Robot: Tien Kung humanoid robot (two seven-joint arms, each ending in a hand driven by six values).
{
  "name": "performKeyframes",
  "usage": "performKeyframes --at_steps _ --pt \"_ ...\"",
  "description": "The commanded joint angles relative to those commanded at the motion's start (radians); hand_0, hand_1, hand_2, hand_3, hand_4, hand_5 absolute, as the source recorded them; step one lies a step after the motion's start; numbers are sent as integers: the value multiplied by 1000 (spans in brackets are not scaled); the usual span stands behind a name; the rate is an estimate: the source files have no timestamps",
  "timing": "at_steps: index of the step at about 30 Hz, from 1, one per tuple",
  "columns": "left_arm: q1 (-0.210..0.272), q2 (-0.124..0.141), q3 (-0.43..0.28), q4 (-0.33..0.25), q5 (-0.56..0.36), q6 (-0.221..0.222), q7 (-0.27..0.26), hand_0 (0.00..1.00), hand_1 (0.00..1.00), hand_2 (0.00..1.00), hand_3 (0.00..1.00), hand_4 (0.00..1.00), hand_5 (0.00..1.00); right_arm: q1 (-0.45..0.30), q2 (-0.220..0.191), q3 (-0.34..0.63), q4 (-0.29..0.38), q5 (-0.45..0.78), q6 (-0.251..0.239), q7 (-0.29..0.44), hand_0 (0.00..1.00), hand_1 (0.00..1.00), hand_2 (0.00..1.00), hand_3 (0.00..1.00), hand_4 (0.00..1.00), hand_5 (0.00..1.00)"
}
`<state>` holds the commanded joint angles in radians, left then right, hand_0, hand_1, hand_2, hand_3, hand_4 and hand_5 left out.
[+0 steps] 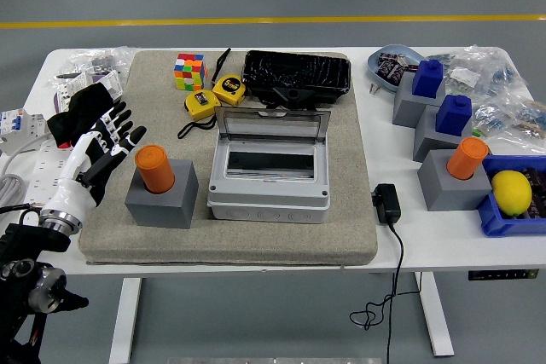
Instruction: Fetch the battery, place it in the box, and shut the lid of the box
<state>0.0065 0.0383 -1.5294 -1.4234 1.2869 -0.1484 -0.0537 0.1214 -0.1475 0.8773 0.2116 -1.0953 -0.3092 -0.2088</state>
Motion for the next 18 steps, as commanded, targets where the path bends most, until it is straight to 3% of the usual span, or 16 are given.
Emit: performKeyframes --at_steps 11,18 --pt "3 15 72 -53 -6 24 -12 966 998 998 998 998 392 5 1 -5 2 -5 -3 1 863 786 736 743 980 635" --pt "-2 15 90 -32 -21 49 -14 954 998 998 976 998 381 7 0 -4 2 -3 -2 2 865 785 736 744 980 637"
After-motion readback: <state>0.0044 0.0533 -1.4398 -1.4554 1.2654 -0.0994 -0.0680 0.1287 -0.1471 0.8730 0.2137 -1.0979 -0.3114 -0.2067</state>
